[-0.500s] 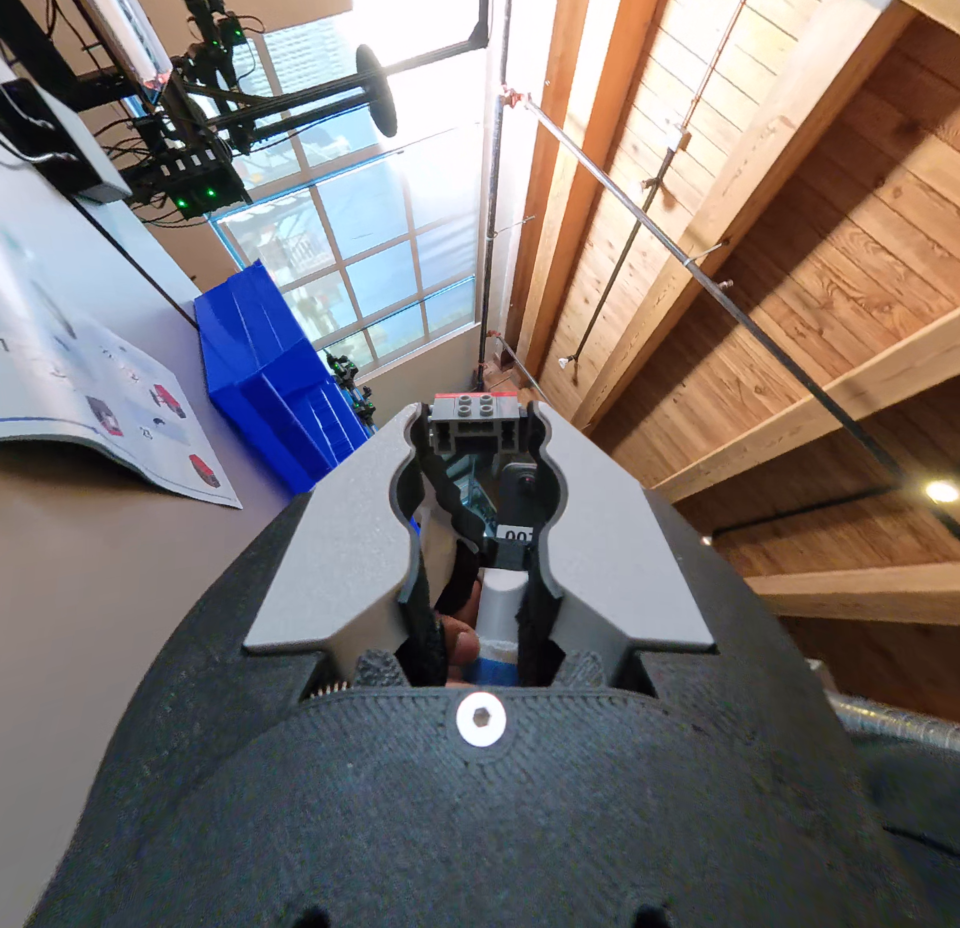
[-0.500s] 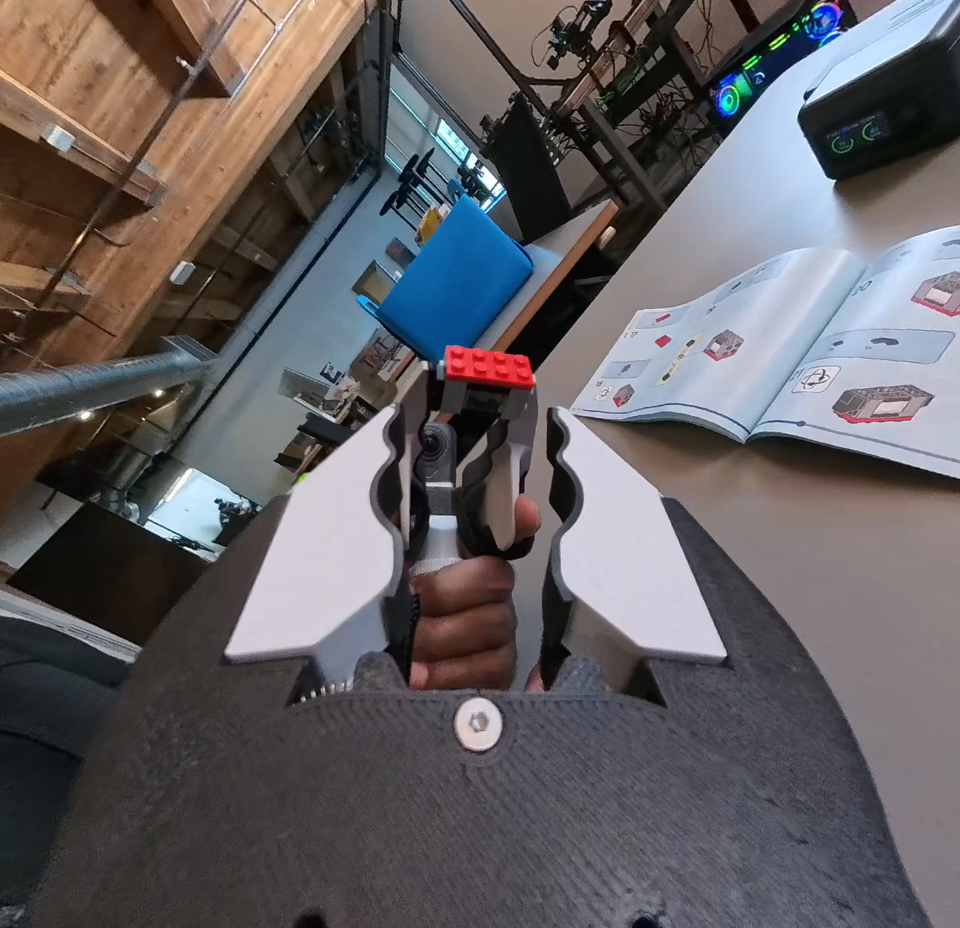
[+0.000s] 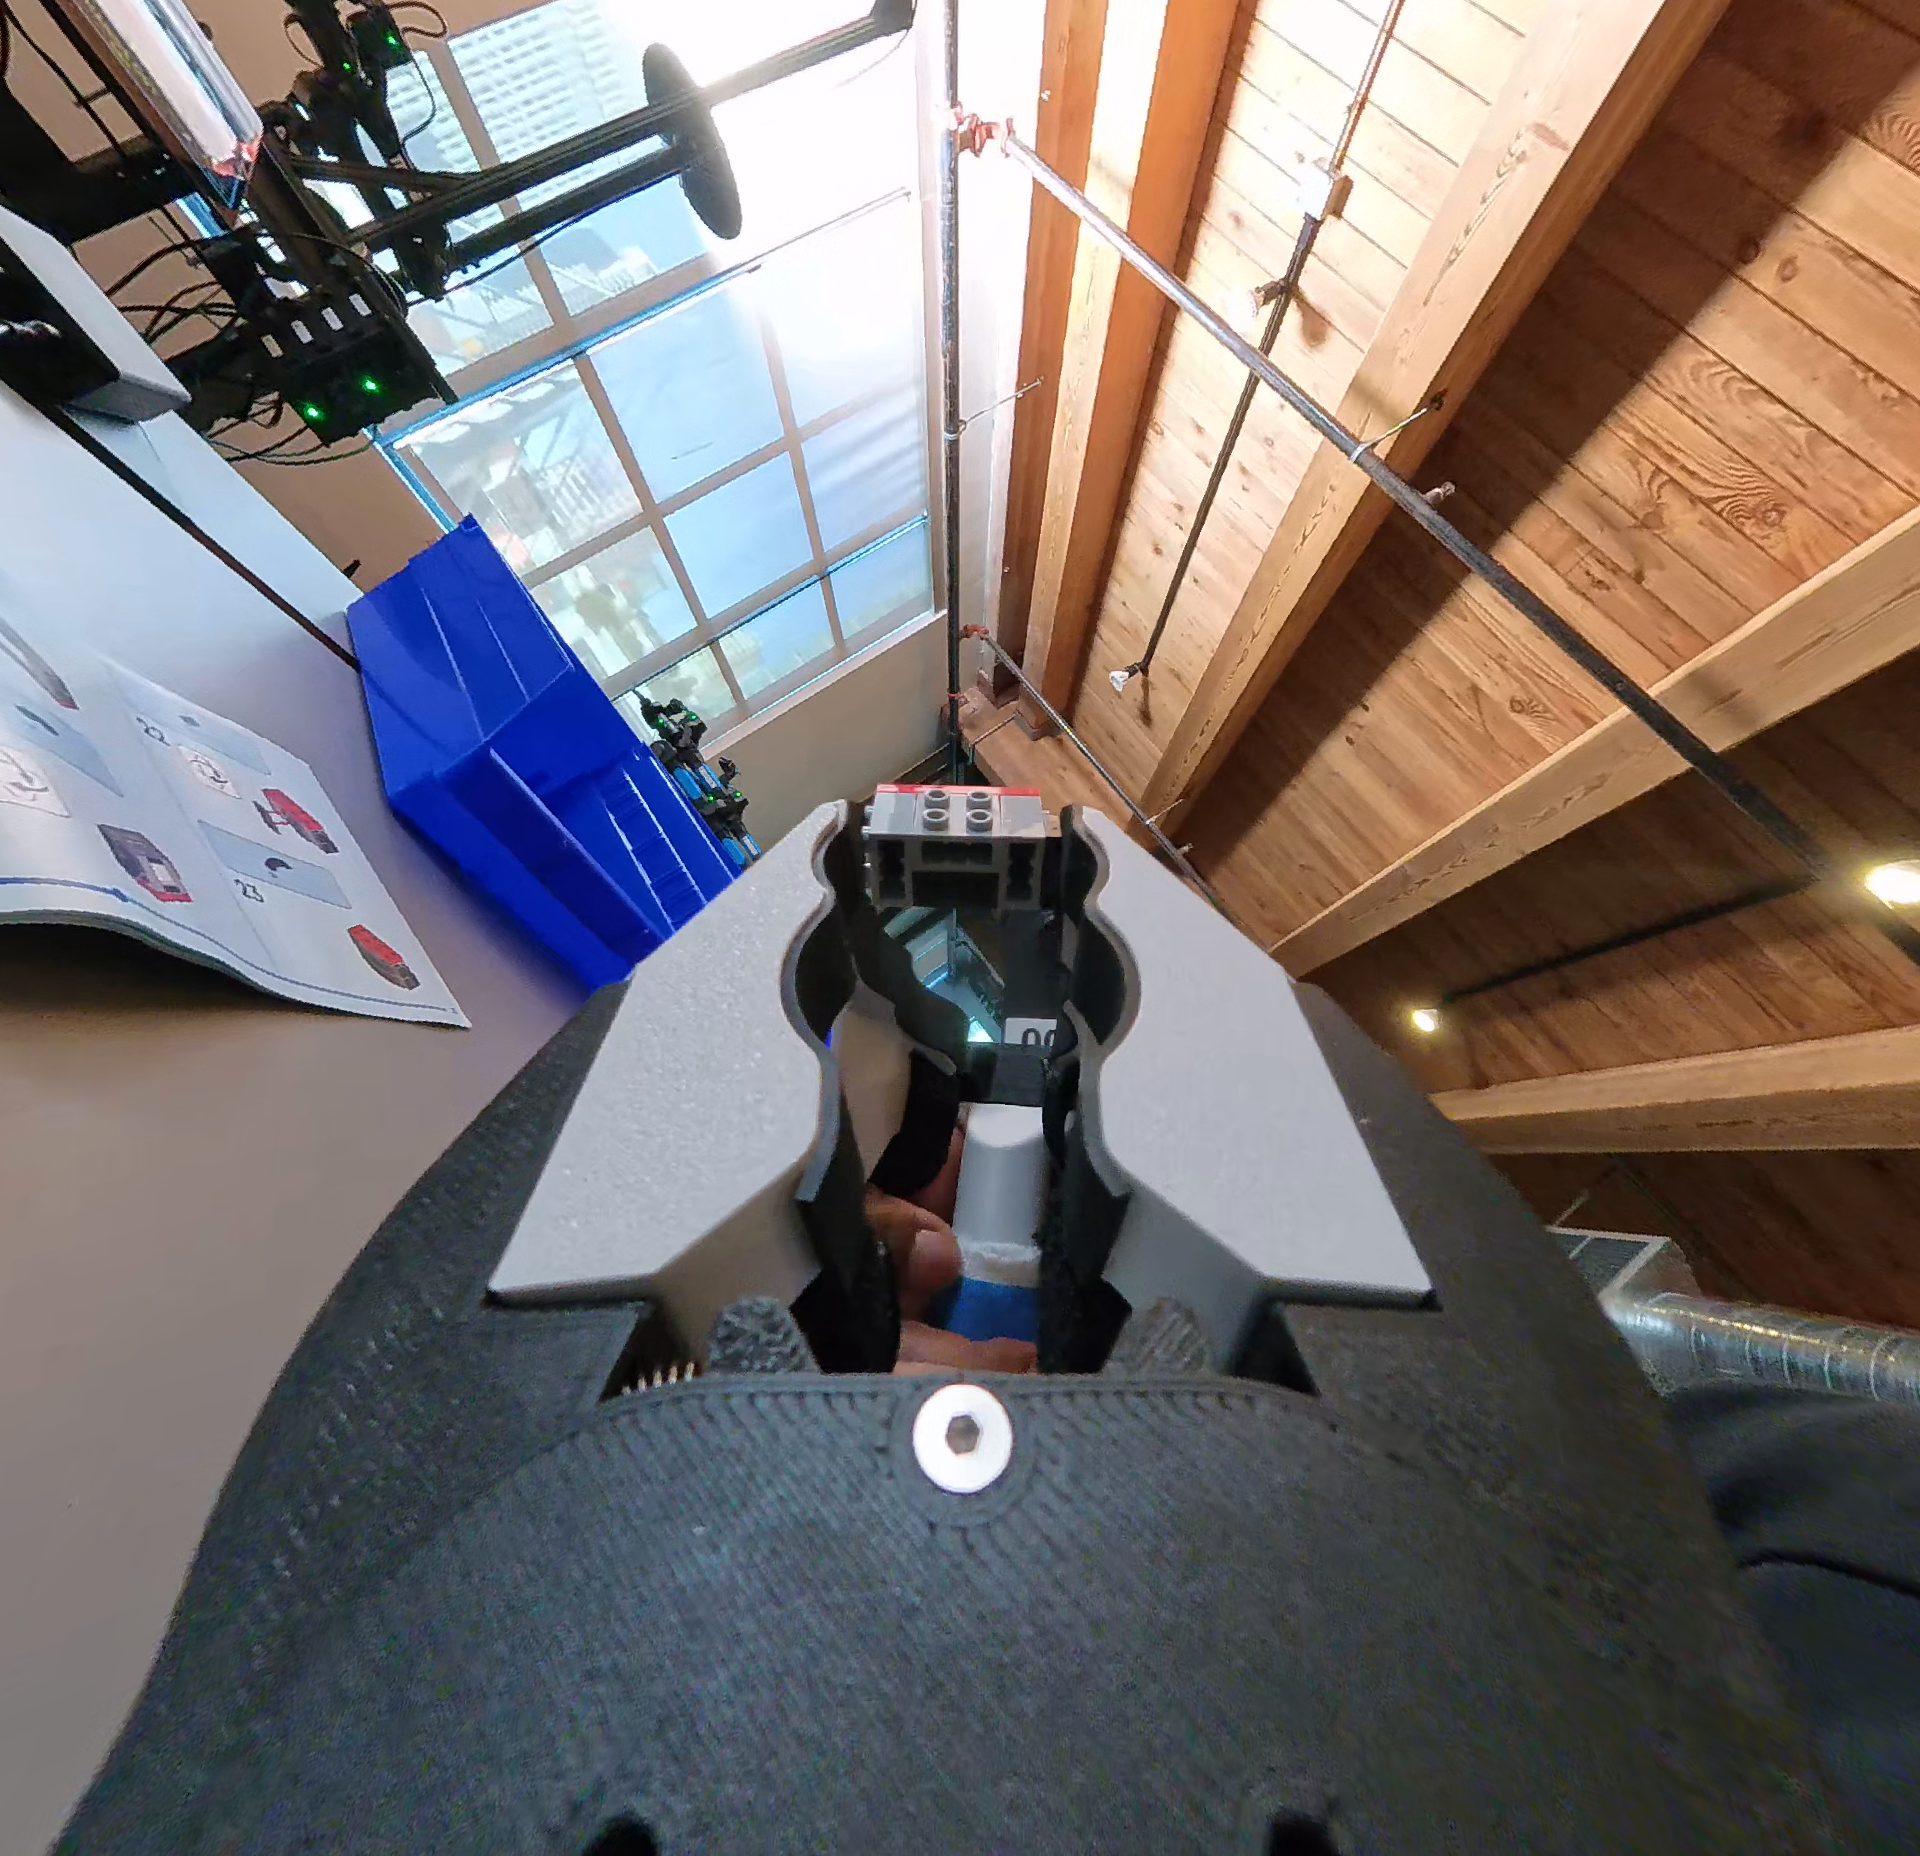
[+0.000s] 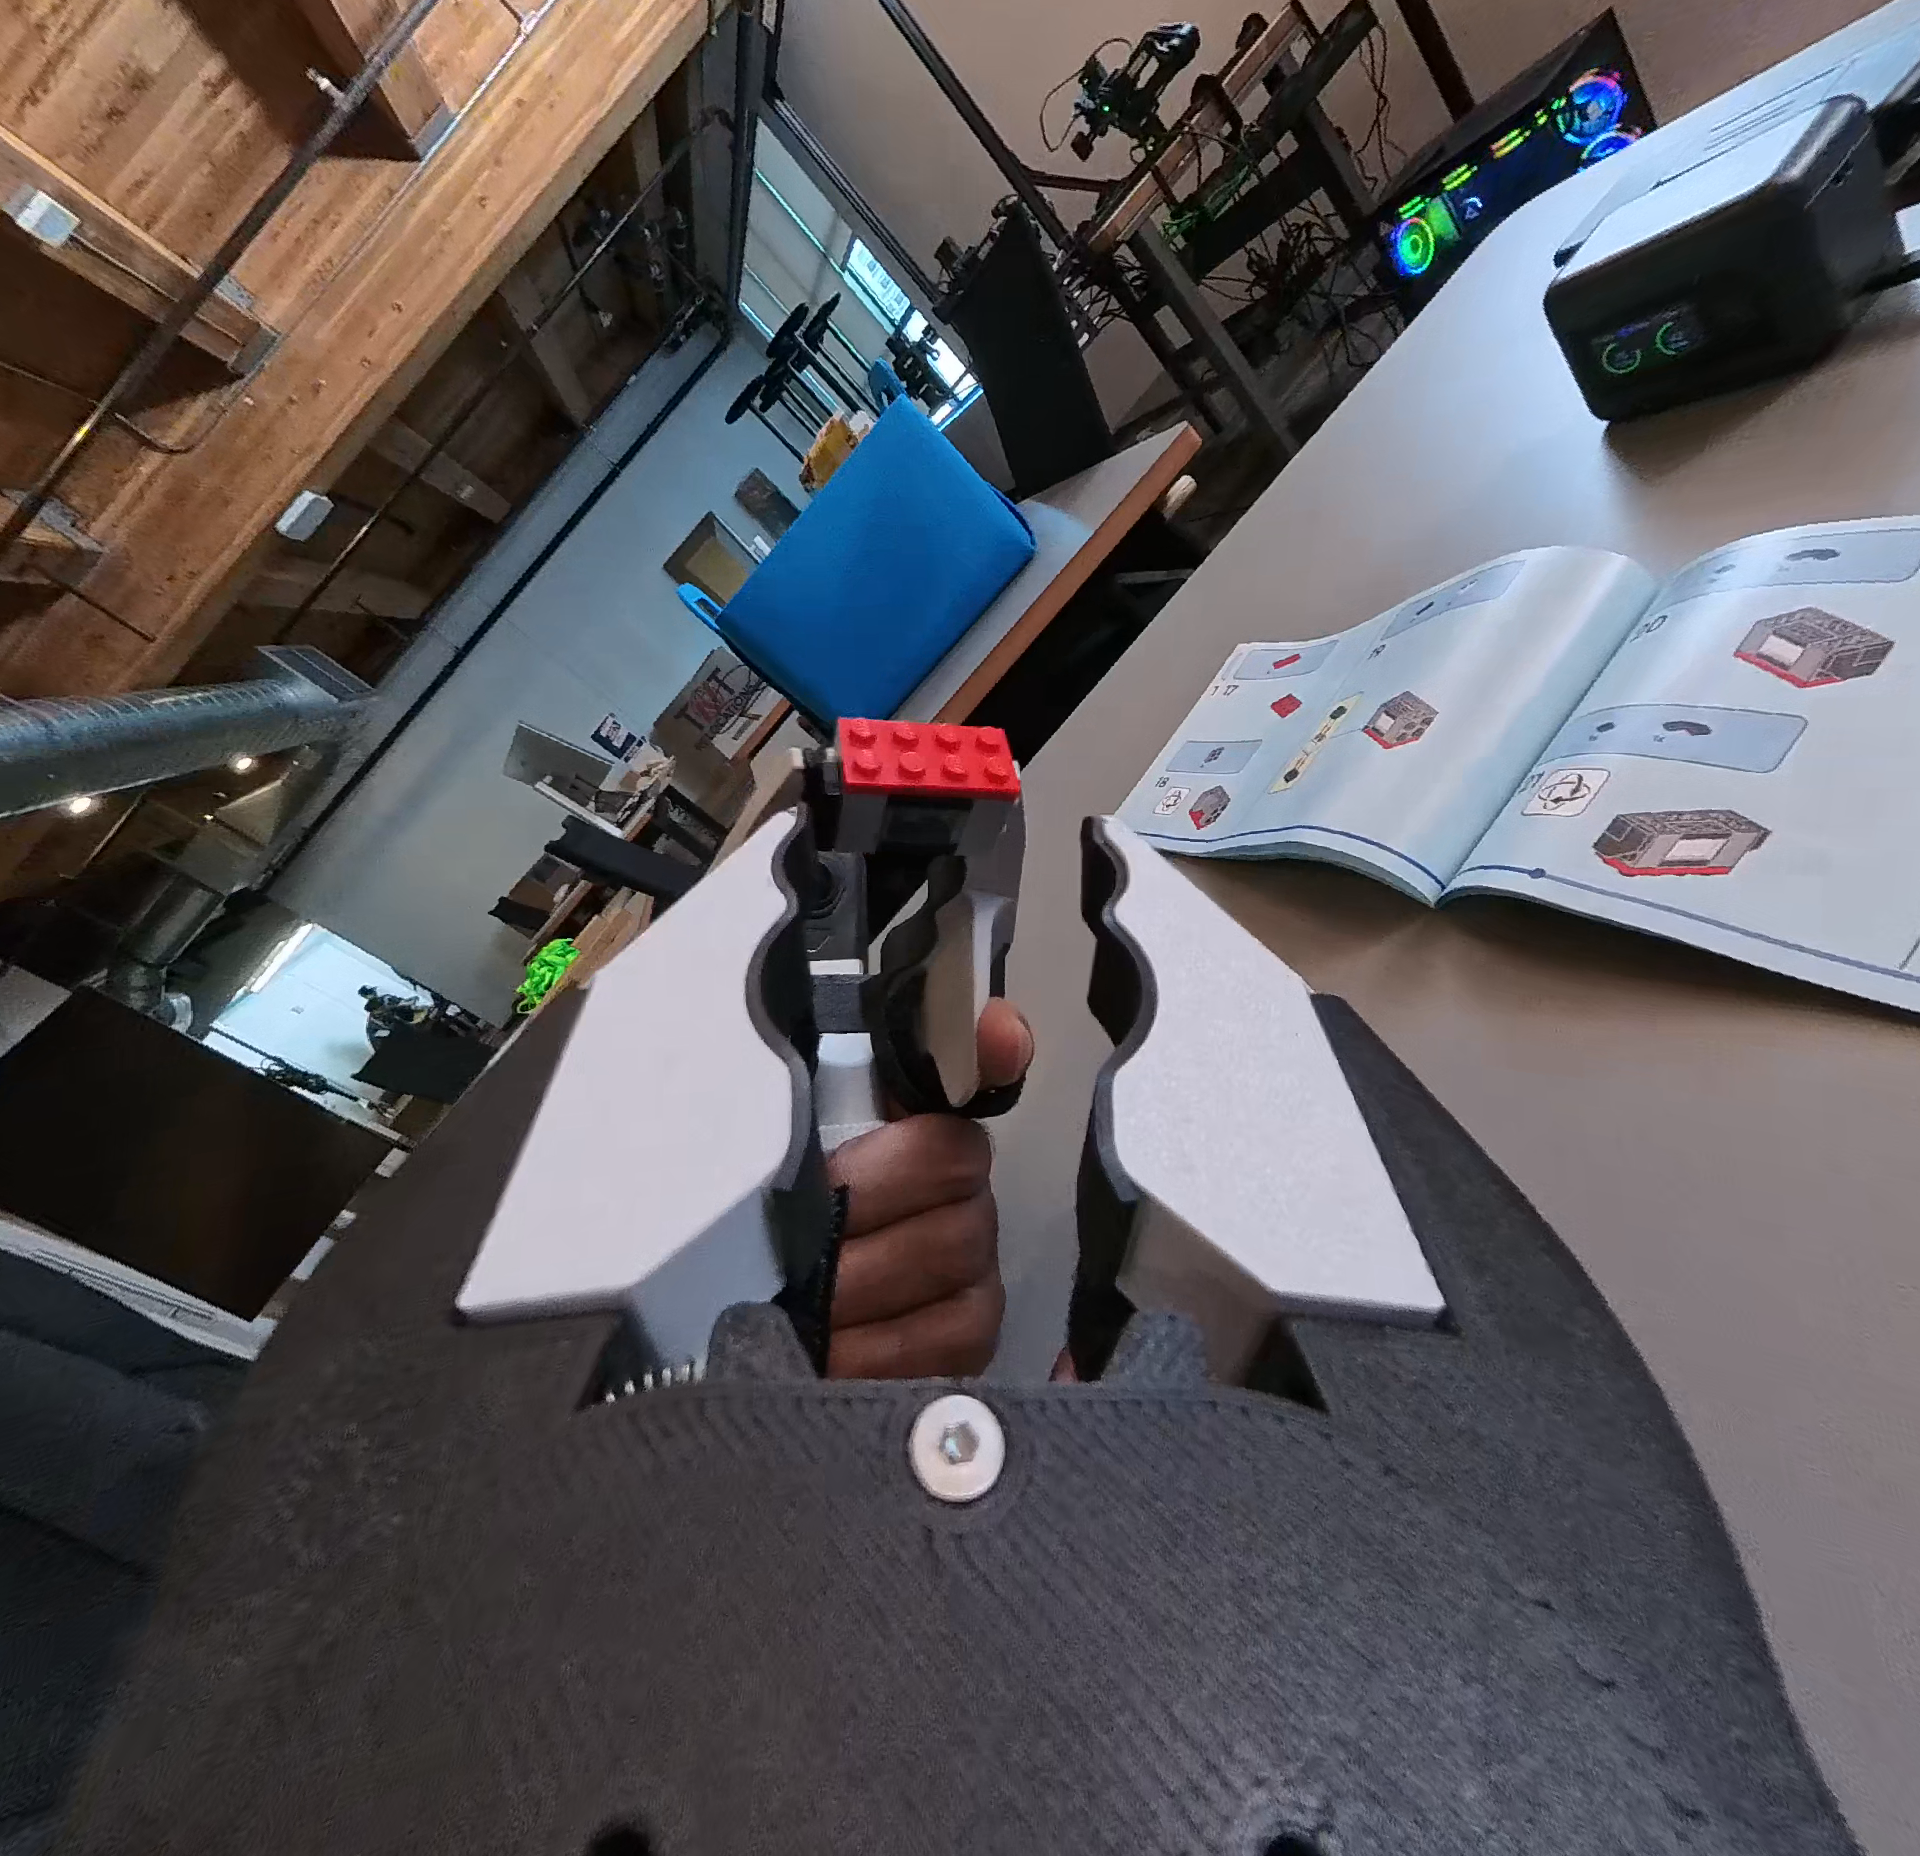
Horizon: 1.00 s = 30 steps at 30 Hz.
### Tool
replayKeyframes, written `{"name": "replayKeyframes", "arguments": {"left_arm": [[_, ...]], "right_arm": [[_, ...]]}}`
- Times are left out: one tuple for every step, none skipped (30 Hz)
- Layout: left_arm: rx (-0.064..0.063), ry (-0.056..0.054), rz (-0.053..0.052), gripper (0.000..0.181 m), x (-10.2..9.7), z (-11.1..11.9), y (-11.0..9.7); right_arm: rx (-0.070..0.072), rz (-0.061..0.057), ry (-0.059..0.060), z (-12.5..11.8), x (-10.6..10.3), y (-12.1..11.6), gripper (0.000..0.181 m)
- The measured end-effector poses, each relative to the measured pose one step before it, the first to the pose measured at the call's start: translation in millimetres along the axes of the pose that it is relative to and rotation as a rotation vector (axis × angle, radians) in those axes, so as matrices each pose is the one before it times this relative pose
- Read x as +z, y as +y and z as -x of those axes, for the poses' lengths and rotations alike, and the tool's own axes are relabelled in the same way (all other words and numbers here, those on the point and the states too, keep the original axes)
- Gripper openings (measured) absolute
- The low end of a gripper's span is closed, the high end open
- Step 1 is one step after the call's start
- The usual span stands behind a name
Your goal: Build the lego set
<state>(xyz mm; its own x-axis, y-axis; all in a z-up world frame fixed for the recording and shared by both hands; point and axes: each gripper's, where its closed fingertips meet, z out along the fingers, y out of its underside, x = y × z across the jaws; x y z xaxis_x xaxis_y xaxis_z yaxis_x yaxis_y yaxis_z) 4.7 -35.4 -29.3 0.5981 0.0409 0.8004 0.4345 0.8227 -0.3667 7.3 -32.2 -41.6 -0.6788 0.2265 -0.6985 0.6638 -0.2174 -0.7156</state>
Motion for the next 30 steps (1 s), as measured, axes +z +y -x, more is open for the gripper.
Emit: {"name": "replayKeyframes", "arguments": {"left_arm": [[0.0005, 0.0056, 0.0018, 0.038, -0.06, -1.14, -0.17], [0.0010, 0.0052, 0.0018, 0.038, -0.07, -1.11, -0.05], [0.0034, 0.0020, 0.0016, 0.038, 0.08, -0.79, -0.06], [0.0031, 0.0009, 0.0016, 0.038, 0.21, -0.53, 0.09], [0.0034, 0.0025, 0.0026, 0.038, 0.41, -0.97, 0.27], [0.0065, -0.0003, 0.0040, 0.038, 0.83, -1.28, 0.42], [0.0098, -0.0145, 0.0030, 0.038, 1.01, 0.13, 0.24], [0.0090, -0.0295, -0.0061, 0.038, 0.32, 2.40, -0.79], [-0.0008, -0.0311, -0.0166, 0.038, -0.77, 3.77, -2.32], [-0.0123, -0.0347, -0.0126, 0.038, -1.78, 5.77, -2.33], [-0.0132, -0.0496, -0.0061, 0.038, -2.49, 8.90, -2.22], [-0.0054, -0.0635, -0.0040, 0.038, -3.20, 11.22, -2.74], [0.0003, -0.0646, -0.0036, 0.038, -3.48, 11.11, -3.23], [-0.0002, -0.0595, -0.0050, 0.038, -3.57, 9.96, -3.59], [-0.0016, -0.0529, -0.0063, 0.038, -3.30, 8.70, -3.43], [-0.0038, -0.0487, -0.0063, 0.038, -3.02, 7.66, -2.97], [-0.0043, -0.0488, -0.0017, 0.038, -2.49, 7.47, -1.56], [-0.0027, -0.0465, 0.0022, 0.038, -1.71, 6.86, -0.31], [-0.0055, -0.0377, 0.0018, 0.038, -1.03, 5.44, 0.40], [-0.0122, -0.0234, 0.0001, 0.039, -0.41, 3.06, 0.91], [-0.0139, -0.0139, 0.0042, 0.039, 0.05, 1.16, 2.48], [-0.0093, -0.0083, 0.0096, 0.039, 0.28, -0.25, 4.11], [-0.0199, -0.0057, 0.0132, 0.039, 0.18, -0.62, 5.25], [-0.0493, 0.0048, 0.0164, 0.039, 0.28, -1.72, 5.88], [-0.0698, 0.0200, 0.0184, 0.038, -0.11, -3.74, 5.76], [-0.0570, 0.0154, 0.0135, 0.039, -0.43, -4.03, 4.92], [-0.0252, -0.0015, 0.0039, 0.038, -0.94, -3.19, 3.65], [-0.0051, -0.0073, -0.0037, 0.038, -1.20, -3.38, 2.83], [-0.0083, -0.0054, -0.0032, 0.038, -0.94, -3.35, 2.89], [-0.0158, -0.0076, -0.0019, 0.038, -0.49, -2.07, 3.29]], "right_arm": [[0.0027, 0.0002, -0.0063, 1.32, 0.17, -0.14, 0.051], [0.0004, -0.0002, -0.0038, 1.05, -0.05, -0.25, 0.051], [-0.0025, -0.0006, -0.0005, 0.53, -0.05, -0.31, 0.051], [-0.0020, -0.0019, -0.0009, 0.48, -0.28, -0.35, 0.051], [-0.0038, -0.0059, -0.0048, 1.33, -0.62, -0.90, 0.051], [-0.0136, -0.0133, -0.0033, 1.50, -1.01, -1.80, 0.051], [-0.0153, -0.0130, 0.0119, -0.86, -1.71, -1.55, 0.050], [-0.0117, -0.0108, 0.0035, -0.59, -2.36, -1.25, 0.050], [-0.0096, -0.0087, -0.0227, 2.77, -3.23, -1.15, 0.054], [-0.0128, 0.0013, -0.0062, 0.37, -3.88, 0.11, 0.057], [-0.0265, 0.0052, 0.0067, -1.12, -4.68, 1.13, 0.058], [-0.0333, 0.0075, 0.0151, -2.14, -5.10, 1.65, 0.059], [-0.0337, 0.0104, 0.0225, -3.72, -5.32, 2.28, 0.059], [-0.0334, 0.0132, 0.0214, -3.85, -4.88, 2.86, 0.058], [-0.0294, 0.0151, 0.0168, -3.61, -4.20, 3.32, 0.058], [-0.0231, 0.0144, 0.0129, -3.42, -3.77, 3.37, 0.058], [-0.0208, 0.0140, 0.0049, -2.43, -3.12, 3.06, 0.057], [-0.0252, 0.0161, -0.0001, -1.76, -2.55, 3.03, 0.055], [-0.0304, 0.0182, 0.0038, -2.57, -1.93, 2.84, 0.053], [-0.0314, 0.0199, 0.0071, -3.11, -1.48, 2.68, 0.050], [-0.0328, 0.0221, -0.0013, -1.91, -1.02, 2.53, 0.047], [-0.0318, 0.0213, -0.0004, -2.22, -0.78, 2.28, 0.046], [-0.0302, 0.0197, 0.0003, -2.67, -0.59, 2.39, 0.045], [-0.0271, 0.0154, -0.0027, -2.35, -0.24, 2.33, 0.044], [-0.0198, 0.0126, -0.0069, -1.93, -0.04, 2.61, 0.043], [-0.0125, 0.0098, -0.0088, -1.57, 0.37, 2.71, 0.043], [-0.0100, 0.0067, -0.0098, -1.20, 0.71, 2.59, 0.043], [-0.0094, 0.0062, -0.0097, -1.08, 1.19, 2.99, 0.043], [-0.0061, 0.0049, -0.0092, -0.86, 1.60, 2.97, 0.043], [-0.0040, -0.0050, -0.0106, -0.39, 1.44, 1.81, 0.043]]}}
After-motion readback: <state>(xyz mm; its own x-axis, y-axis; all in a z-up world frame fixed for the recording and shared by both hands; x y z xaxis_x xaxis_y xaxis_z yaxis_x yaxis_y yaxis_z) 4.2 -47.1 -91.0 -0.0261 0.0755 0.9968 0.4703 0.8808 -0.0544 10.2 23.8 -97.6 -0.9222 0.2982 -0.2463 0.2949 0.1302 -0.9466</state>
